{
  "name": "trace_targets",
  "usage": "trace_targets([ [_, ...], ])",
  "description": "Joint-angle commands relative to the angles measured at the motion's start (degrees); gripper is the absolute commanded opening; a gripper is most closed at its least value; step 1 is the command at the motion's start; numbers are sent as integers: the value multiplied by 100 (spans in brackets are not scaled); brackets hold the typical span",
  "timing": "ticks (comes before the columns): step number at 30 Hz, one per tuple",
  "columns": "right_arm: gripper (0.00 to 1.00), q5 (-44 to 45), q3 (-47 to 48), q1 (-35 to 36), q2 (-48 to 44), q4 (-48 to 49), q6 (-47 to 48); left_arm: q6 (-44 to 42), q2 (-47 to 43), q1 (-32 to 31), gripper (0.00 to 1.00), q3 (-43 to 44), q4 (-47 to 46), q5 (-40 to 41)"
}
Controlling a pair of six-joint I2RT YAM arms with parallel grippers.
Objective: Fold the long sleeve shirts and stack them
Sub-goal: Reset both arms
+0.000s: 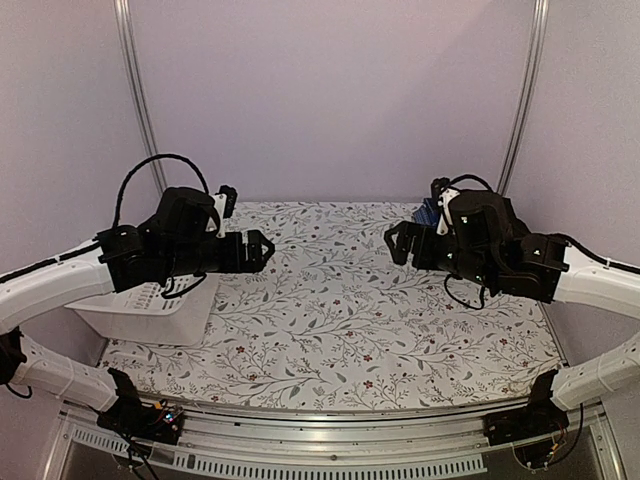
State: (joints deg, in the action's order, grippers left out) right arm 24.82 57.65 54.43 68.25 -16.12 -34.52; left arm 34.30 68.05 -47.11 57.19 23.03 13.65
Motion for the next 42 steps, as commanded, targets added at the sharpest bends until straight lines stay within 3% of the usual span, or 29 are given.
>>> trace_targets([
  [1,99,246,-87,40,-221,129,13,2,-101,66,100,-88,-68,68],
  [42,99,564,-36,32,-224,142,165,-75,-73,79,100,-111,-105,82],
])
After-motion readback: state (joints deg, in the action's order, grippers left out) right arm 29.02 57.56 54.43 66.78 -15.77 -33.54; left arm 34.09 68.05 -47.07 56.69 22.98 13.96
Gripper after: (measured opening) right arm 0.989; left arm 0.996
